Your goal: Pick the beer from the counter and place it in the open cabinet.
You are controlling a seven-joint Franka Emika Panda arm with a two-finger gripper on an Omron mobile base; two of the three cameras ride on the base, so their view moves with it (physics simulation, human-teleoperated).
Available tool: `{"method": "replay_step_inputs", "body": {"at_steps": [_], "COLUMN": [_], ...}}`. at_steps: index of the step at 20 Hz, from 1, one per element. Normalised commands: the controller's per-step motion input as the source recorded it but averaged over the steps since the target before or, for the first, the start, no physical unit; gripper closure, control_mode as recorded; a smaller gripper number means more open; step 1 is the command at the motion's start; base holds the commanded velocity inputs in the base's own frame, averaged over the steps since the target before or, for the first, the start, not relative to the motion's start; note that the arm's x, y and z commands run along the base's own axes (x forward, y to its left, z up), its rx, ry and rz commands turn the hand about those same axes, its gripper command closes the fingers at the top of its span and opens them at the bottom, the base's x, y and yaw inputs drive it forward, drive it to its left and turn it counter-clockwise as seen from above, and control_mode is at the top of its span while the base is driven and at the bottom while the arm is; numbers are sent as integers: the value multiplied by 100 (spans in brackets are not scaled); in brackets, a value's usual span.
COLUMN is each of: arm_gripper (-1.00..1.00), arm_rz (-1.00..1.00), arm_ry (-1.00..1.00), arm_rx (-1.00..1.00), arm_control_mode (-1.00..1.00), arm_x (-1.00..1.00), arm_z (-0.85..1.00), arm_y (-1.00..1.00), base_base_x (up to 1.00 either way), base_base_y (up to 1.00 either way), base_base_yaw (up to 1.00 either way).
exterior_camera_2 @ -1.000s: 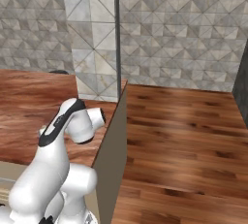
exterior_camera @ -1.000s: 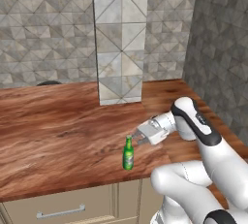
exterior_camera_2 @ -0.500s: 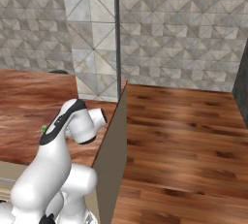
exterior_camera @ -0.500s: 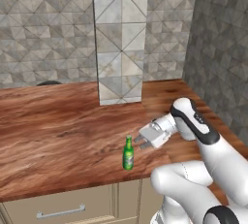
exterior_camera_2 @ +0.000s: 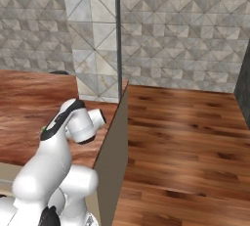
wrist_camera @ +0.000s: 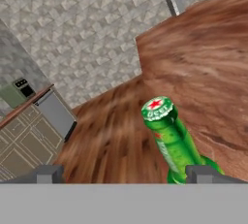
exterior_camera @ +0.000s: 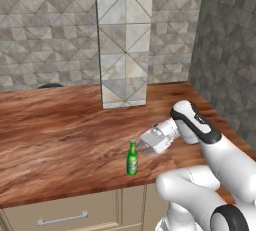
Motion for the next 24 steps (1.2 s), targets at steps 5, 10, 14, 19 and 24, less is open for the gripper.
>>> {"method": "replay_step_inputs", "body": {"at_steps": [5, 10, 14, 19, 24], "arm_gripper": [-100, -100, -100, -100, -100], "arm_rz": [-2, -8, -11, -12, -8], "arm_ry": [-2, -3, -4, -2, 0], "arm_rx": [0, 0, 0, 0, 0], "arm_control_mode": [-100, -100, -100, -100, -100], "arm_x": [-2, -8, -1, 0, 0], "arm_z": [-8, -10, -3, -13, -28], "arm_y": [11, 0, 1, 16, 38], "base_base_x": [0, 0, 0, 0, 0], "base_base_y": [0, 0, 0, 0, 0], "base_base_yaw": [0, 0, 0, 0, 0]}}
